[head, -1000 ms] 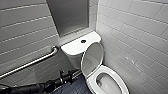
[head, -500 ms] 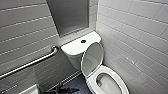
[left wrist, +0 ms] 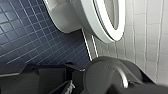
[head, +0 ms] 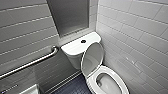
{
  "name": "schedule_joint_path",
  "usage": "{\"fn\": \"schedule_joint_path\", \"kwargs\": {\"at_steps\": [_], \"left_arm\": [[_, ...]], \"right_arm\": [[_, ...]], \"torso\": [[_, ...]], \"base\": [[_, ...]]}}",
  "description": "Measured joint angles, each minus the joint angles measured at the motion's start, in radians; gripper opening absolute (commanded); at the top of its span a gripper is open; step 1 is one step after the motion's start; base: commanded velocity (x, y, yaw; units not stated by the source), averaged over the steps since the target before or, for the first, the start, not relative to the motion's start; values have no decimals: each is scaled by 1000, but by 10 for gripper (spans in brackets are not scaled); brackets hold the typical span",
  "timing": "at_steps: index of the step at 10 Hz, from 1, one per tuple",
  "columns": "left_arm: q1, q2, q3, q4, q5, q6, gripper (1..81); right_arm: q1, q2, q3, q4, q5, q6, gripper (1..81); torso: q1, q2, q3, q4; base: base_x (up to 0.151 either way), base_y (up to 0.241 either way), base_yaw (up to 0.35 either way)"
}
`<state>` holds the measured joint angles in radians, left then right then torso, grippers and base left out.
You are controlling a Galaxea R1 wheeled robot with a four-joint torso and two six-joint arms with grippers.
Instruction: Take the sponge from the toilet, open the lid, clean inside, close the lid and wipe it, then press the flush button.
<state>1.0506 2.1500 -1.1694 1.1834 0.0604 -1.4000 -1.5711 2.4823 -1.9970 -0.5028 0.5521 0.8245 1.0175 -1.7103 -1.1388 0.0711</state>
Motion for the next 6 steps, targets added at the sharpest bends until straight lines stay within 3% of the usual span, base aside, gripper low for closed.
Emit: {"fn": "schedule_joint_path", "kwargs": {"at_steps": [3, 6], "left_arm": [[190, 22, -73, 120, 7, 0, 811], [301, 86, -186, 179, 3, -1, 811]], "right_arm": [[0, -6, 0, -4, 0, 7, 10], [-6, -6, -2, -34, 1, 6, 10]], "torso": [[0, 0, 1, 0], [0, 0, 2, 0]], "base": [[0, 0, 0], [0, 0, 0]]}}
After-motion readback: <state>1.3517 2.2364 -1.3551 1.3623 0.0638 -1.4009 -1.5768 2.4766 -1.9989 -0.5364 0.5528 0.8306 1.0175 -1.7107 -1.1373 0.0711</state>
